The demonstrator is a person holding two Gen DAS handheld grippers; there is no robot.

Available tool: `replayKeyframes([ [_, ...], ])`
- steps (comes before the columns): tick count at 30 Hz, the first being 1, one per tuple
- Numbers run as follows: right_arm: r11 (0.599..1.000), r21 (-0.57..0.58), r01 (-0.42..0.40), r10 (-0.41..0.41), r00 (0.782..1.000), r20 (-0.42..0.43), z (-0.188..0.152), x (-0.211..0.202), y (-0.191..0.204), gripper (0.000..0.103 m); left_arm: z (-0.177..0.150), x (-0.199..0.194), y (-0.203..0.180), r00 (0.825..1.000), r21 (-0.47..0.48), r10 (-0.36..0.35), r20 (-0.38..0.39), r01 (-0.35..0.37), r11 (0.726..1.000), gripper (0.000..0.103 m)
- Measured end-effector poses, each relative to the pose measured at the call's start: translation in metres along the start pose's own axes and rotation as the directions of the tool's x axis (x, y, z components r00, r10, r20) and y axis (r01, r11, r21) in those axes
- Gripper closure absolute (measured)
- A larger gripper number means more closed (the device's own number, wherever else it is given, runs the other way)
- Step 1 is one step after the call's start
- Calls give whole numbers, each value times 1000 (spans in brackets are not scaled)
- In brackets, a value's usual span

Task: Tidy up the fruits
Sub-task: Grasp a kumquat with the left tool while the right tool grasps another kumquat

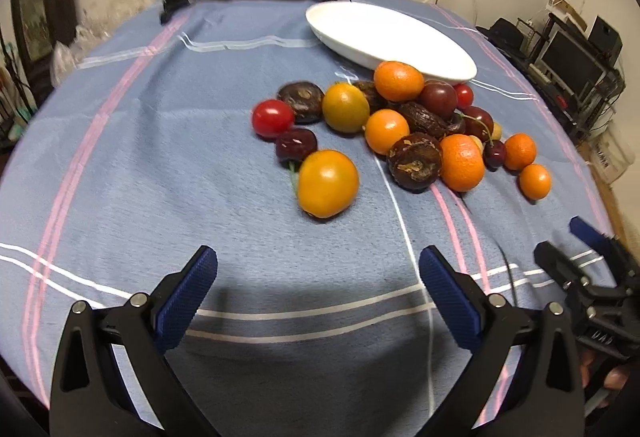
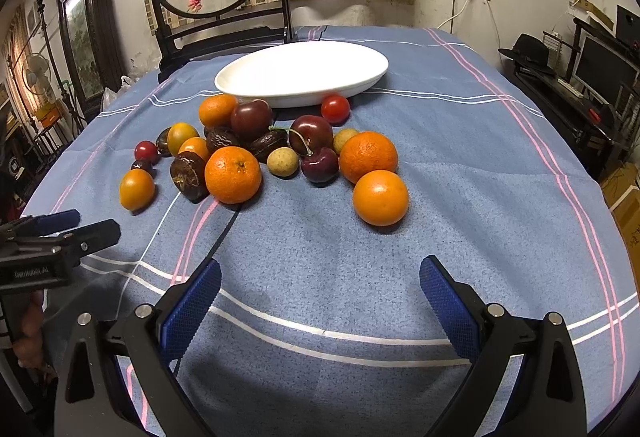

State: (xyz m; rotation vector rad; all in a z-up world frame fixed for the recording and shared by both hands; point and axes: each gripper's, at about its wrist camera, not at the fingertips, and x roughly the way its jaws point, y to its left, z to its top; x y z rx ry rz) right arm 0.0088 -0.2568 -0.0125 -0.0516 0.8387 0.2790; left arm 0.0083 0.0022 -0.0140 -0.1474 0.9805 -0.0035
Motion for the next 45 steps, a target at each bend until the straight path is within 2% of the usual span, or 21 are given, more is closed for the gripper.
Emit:
replayKeyframes([
  [3, 1000, 0, -14, 14, 1000, -5, -1, 0, -1, 3, 5, 9, -1, 1000, -2, -13, -25, 13, 1000, 7],
  [4, 1000, -2, -16, 16, 1000, -3, 0, 0, -1, 3, 7, 12, -3, 999, 1, -16, -31, 16, 1000, 14],
  [5, 1000, -3, -16, 16, 1000, 1, 0, -1, -2, 3, 10, 18, -4, 999, 5, -22, -48, 22, 1000, 26],
  [7, 1000, -1, -17, 17, 1000, 7, 1, -2, -4, 3, 16, 26, -7, 997, 9, -24, -76, 25, 1000, 30],
  [10, 1000, 12, -22, 22, 1000, 12, 2, -2, -10, 3, 27, 34, -11, 997, 16, 7, -73, -5, 1000, 36],
  [12, 1000, 21, -20, 20, 1000, 5, 3, 1, -14, 3, 34, 37, -12, 998, 11, 15, -65, -15, 1000, 54],
  [13, 1000, 25, -16, 16, 1000, 0, 3, 2, -16, 3, 35, 38, -12, 998, 14, 21, -62, -20, 1000, 67],
  [17, 1000, 18, 15, -15, 1000, -2, 6, 2, -22, 3, 36, 35, -11, 998, 9, 43, -48, -43, 999, 67],
  [20, 998, 1, 57, -57, 998, -8, 14, 5, -28, 3, 32, 30, -9, 998, 20, 32, -47, -31, 999, 67],
  [26, 995, -50, 85, -87, 995, -39, 32, 22, -33, 5, 25, 16, 0, 999, 14, 29, -23, -28, 999, 67],
  [29, 995, -68, 75, -79, 995, -63, 41, 33, -32, 20, 22, 9, 2, 1000, 20, 22, -11, -22, 1000, 67],
  [31, 995, -68, 68, -74, 993, -93, 45, 42, -32, 33, 22, 6, 3, 1000, 22, 22, -4, -22, 1000, 67],
  [33, 996, -76, 50, -58, 992, -109, 45, 49, -30, 66, 23, 5, 6, 1000, 27, 20, 3, -20, 999, 67],
  [38, 997, -69, 42, -49, 994, -96, 43, 41, -30, 66, 24, 4, 7, 1000, 38, 4, 1, -4, 999, 67],
  [42, 997, -46, -57, 56, 998, -9, 49, 9, -29, 66, 38, -8, 4, 999, 76, -43, 23, 41, 996, 67],
  [45, 992, -63, -111, 115, 991, 64, 73, -6, -19, 66, 65, -17, -7, 995, 121, -76, 68, 68, 990, 67],
])
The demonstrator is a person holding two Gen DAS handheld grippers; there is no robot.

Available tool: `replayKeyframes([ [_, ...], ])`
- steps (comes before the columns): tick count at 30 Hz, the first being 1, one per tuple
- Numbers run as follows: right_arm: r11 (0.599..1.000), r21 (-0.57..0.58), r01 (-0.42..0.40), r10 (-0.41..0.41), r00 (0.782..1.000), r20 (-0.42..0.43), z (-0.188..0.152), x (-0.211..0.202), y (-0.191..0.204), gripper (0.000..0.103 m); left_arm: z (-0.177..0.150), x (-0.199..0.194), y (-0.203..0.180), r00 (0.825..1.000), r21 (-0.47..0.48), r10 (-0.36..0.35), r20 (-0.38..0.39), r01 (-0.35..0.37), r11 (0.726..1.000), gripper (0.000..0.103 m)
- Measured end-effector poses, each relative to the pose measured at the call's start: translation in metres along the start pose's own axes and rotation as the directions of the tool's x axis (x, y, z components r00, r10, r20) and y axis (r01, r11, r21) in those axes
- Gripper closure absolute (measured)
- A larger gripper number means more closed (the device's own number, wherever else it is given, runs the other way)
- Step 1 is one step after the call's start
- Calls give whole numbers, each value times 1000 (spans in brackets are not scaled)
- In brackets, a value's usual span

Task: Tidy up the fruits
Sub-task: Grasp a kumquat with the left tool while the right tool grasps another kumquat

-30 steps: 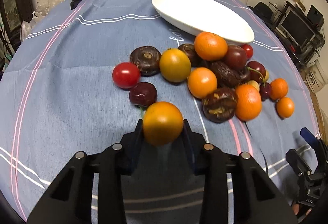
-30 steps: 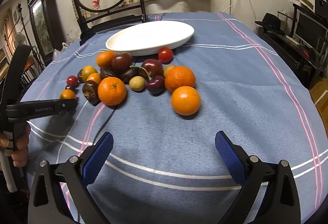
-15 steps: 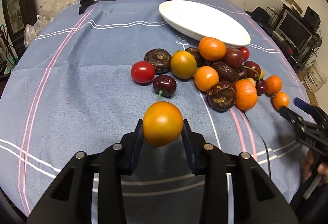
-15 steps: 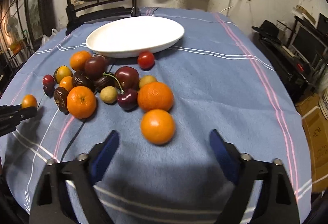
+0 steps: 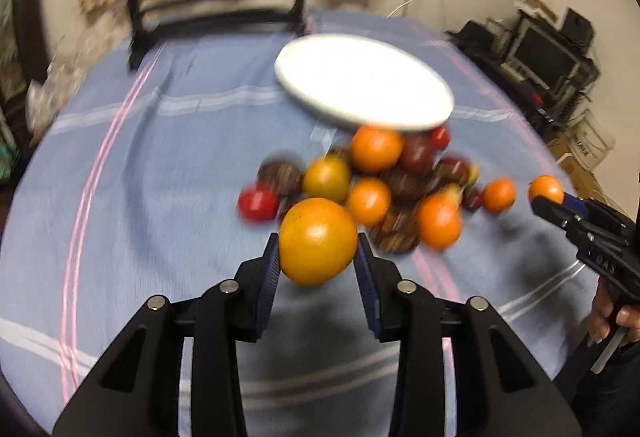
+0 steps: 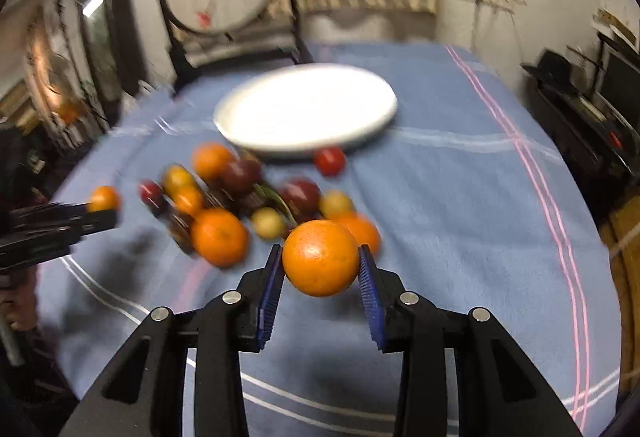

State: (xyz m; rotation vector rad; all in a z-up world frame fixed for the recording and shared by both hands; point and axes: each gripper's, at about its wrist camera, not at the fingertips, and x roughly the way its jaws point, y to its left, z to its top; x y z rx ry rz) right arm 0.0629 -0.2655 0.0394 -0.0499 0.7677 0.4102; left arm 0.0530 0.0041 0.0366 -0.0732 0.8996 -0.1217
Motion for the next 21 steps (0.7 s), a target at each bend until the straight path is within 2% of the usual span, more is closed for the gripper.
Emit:
replayKeyframes([
  [3, 1000, -13, -10, 10, 998, 56, 38, 9, 8, 66, 42, 5, -9, 999, 11, -38, 36, 37, 999, 67],
  [5, 1000, -8, -20, 20, 998, 52, 60, 28, 11, 66, 77, 20, -16, 998, 15, -41, 57, 40, 999, 67],
  [8, 1000, -3, 11, -11, 1000, 18, 88, 71, 12, 65, 116, 60, -21, 999, -10, -32, 21, 32, 999, 67],
  [11, 999, 6, 47, -47, 997, -59, 102, 115, 4, 65, 137, 103, -25, 1000, -20, 15, -27, -16, 1000, 67],
  [13, 999, 42, 35, -30, 995, -98, 102, 135, -5, 65, 141, 123, -28, 998, -15, 31, -56, -32, 999, 67],
  [16, 998, 56, 6, 1, 994, -114, 92, 144, -8, 64, 140, 142, -26, 994, -30, 57, -96, -60, 998, 67],
  [17, 998, 61, 4, 3, 994, -108, 90, 145, -10, 54, 139, 148, -26, 991, -40, 62, -118, -67, 997, 63],
  [18, 998, 69, 11, -4, 995, -95, 88, 142, -10, 35, 138, 150, -26, 990, -50, 50, -129, -57, 997, 57],
  [20, 996, 91, 9, -5, 999, -43, 87, 132, -14, 30, 138, 147, -25, 993, -60, 46, -108, -53, 997, 33],
  [21, 996, 88, 2, 2, 999, -38, 86, 131, -13, 30, 138, 142, -24, 995, -63, 54, -83, -59, 996, 29],
])
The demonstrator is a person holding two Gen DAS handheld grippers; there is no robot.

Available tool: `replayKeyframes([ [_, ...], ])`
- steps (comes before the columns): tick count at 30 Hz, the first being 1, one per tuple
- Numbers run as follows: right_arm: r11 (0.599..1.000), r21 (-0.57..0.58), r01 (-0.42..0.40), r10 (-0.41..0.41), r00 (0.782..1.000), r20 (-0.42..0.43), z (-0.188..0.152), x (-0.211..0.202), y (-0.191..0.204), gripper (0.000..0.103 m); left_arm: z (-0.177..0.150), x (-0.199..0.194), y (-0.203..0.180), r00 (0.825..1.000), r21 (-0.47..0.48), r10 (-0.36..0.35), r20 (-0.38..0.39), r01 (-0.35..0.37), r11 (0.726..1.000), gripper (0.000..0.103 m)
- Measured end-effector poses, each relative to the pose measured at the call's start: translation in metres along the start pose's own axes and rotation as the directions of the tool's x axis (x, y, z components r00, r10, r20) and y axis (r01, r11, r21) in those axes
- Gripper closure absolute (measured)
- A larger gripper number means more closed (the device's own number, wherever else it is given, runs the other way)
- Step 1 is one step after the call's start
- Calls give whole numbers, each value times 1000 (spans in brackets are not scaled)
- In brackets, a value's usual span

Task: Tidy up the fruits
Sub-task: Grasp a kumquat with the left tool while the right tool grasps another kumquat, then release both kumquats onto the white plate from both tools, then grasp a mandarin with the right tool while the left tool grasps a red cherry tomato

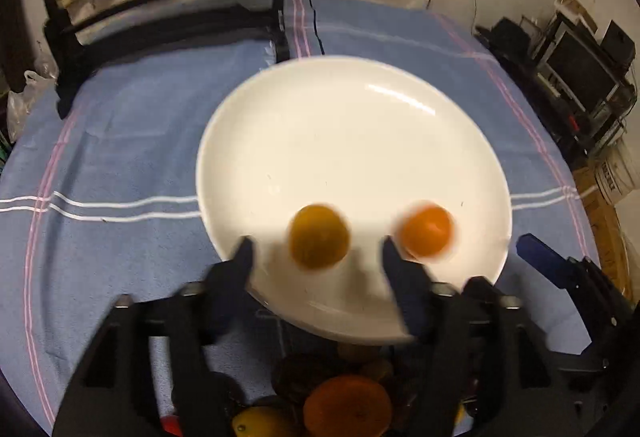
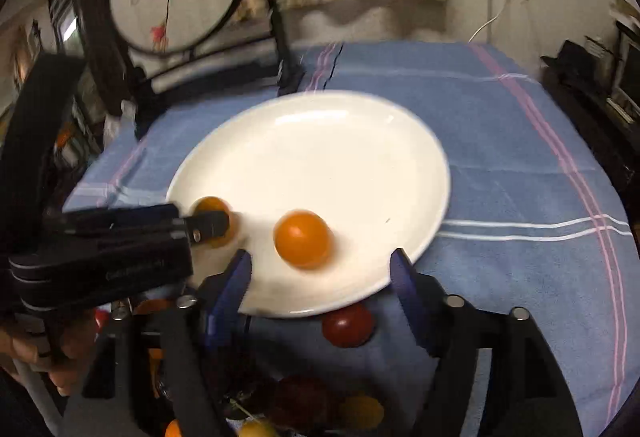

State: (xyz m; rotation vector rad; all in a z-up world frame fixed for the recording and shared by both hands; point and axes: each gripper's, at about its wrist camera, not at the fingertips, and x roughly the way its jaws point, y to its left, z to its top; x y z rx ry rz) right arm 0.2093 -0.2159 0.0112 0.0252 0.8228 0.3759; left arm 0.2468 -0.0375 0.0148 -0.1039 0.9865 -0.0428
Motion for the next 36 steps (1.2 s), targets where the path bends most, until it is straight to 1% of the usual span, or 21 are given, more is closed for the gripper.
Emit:
replayKeyframes([
  [1, 1000, -7, -8, 8, 1000, 2, 0, -2, 0, 30, -2, -6, 2, 1000, -4, 5, 28, -5, 1000, 25],
  [4, 1000, -8, 0, 0, 1000, 21, -4, -7, 2, 30, -9, -23, 10, 998, -12, 2, 63, -1, 1000, 24],
  [6, 1000, -12, 3, -3, 1000, 25, -9, -11, 2, 27, -23, -39, 21, 997, -25, 1, 82, 1, 1000, 20],
  [7, 1000, -11, 5, -5, 1000, 29, -12, -14, 2, 26, -31, -45, 28, 996, -35, 9, 90, -6, 999, 16],
  [9, 1000, -7, 18, -17, 999, 34, -20, -21, 1, 22, -51, -59, 46, 992, -83, 55, 110, -46, 995, 15],
  [10, 1000, -2, 17, -17, 999, 38, -24, -24, 1, 22, -59, -64, 54, 991, -107, 74, 113, -62, 992, 15],
  [11, 1000, 8, 11, -12, 999, 43, -30, -30, 0, 21, -69, -69, 63, 990, -135, 78, 113, -63, 989, 14],
  [13, 999, 35, 5, -7, 999, 49, -43, -42, -4, 18, -89, -78, 82, 994, -195, 49, 95, -30, 980, 14],
  [16, 996, 84, -3, 0, 999, 41, -62, -57, -7, 17, -109, -87, 91, 997, -223, 27, 76, -9, 975, 14],
  [22, 998, 58, 31, -32, 999, 19, -97, -81, 0, 17, -146, -99, 89, 995, -173, 62, 75, -48, 984, 14],
  [28, 998, 17, 52, -52, 998, -23, -123, -95, 4, 17, -175, -98, 79, 999, -104, 35, 31, -32, 994, 14],
  [34, 994, -8, 106, -106, 992, -65, -126, -92, -1, 18, -183, -92, 69, 1000, -62, 26, 6, -25, 998, 14],
  [36, 992, -14, 125, -126, 989, -80, -123, -86, -2, 23, -183, -90, 68, 1000, -59, 19, -1, -19, 998, 14],
])
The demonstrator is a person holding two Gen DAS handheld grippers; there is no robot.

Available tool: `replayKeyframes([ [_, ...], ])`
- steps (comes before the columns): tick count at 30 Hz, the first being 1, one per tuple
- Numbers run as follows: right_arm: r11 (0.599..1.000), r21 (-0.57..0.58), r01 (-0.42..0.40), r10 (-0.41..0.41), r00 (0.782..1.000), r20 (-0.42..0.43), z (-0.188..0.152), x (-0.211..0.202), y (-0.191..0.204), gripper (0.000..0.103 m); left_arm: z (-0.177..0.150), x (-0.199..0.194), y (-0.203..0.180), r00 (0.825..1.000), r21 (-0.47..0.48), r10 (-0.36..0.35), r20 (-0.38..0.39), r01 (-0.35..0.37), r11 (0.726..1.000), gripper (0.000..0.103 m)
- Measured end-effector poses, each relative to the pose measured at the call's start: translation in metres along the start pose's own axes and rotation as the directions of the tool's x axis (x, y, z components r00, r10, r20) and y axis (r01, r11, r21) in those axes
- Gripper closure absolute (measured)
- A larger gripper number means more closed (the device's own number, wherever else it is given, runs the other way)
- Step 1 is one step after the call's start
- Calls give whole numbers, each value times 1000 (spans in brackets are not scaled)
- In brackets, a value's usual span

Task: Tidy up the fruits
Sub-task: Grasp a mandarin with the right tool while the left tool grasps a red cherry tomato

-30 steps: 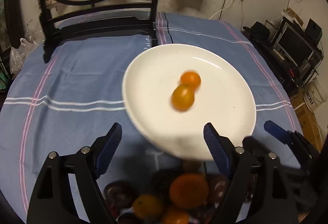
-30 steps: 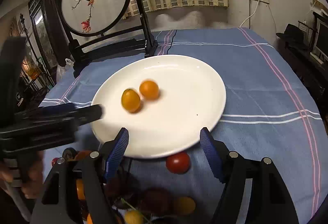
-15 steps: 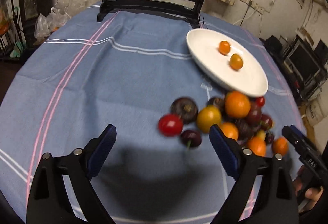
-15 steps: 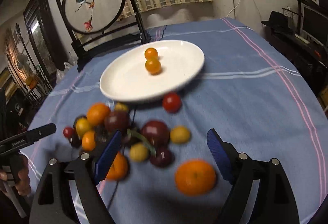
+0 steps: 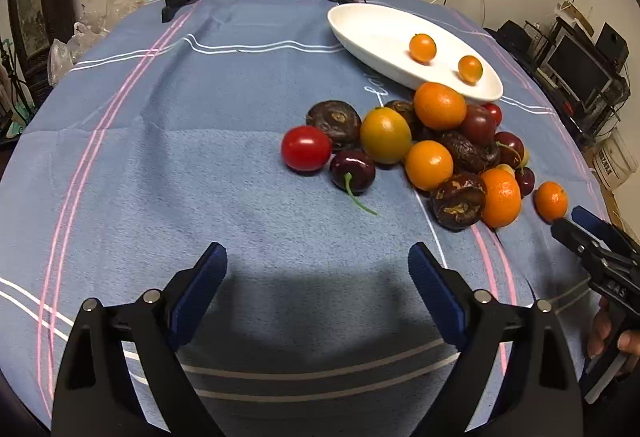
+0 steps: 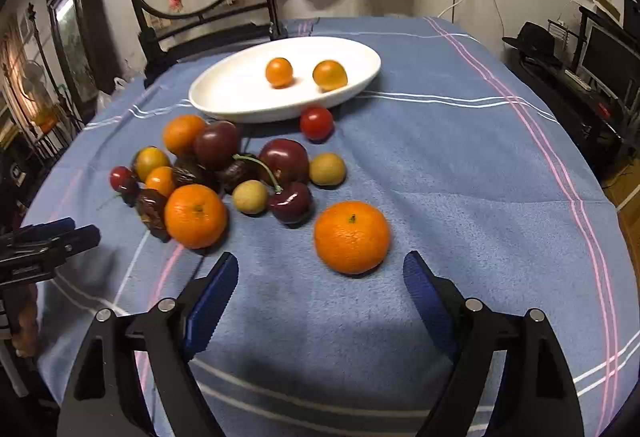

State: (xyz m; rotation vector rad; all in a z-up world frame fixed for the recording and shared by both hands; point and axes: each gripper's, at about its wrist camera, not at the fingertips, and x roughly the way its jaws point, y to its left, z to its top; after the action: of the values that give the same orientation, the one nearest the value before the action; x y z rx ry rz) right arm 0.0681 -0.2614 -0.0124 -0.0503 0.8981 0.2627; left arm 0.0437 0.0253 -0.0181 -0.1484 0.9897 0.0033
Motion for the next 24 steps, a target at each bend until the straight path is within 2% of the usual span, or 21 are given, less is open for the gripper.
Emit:
replayKeyframes([
  [5, 1000, -8, 27, -28, 999, -46, 6, 20, -1, 37, -1, 5, -1, 1000, 18, 10, -14, -10, 1000, 14],
  [8, 999, 1, 54, -54, 997, -58, 11, 26, -6, 59, 1, 6, 2, 1000, 23, 19, -19, -18, 1000, 14],
  [12, 1000, 17, -10, 11, 998, -58, 7, 23, -11, 60, 4, 9, 8, 999, 42, 33, -23, -32, 999, 14],
  [15, 998, 6, -69, 69, 996, -62, 2, 19, -7, 60, 9, 13, 16, 997, 56, 73, -28, -72, 996, 14],
  [20, 993, -23, -118, 116, 991, -62, -5, 13, 5, 60, 21, 20, 22, 992, 115, 126, -8, -125, 985, 14],
  [21, 992, -29, -121, 119, 991, -63, -5, 13, 7, 60, 24, 22, 23, 991, 128, 132, -9, -130, 983, 15],
  [23, 991, -36, -126, 124, 990, -63, -4, 11, 9, 60, 31, 29, 23, 991, 154, 135, -16, -131, 979, 27],
  [24, 991, -39, -131, 128, 990, -60, -3, 11, 11, 60, 35, 33, 22, 992, 164, 128, -22, -122, 979, 28],
])
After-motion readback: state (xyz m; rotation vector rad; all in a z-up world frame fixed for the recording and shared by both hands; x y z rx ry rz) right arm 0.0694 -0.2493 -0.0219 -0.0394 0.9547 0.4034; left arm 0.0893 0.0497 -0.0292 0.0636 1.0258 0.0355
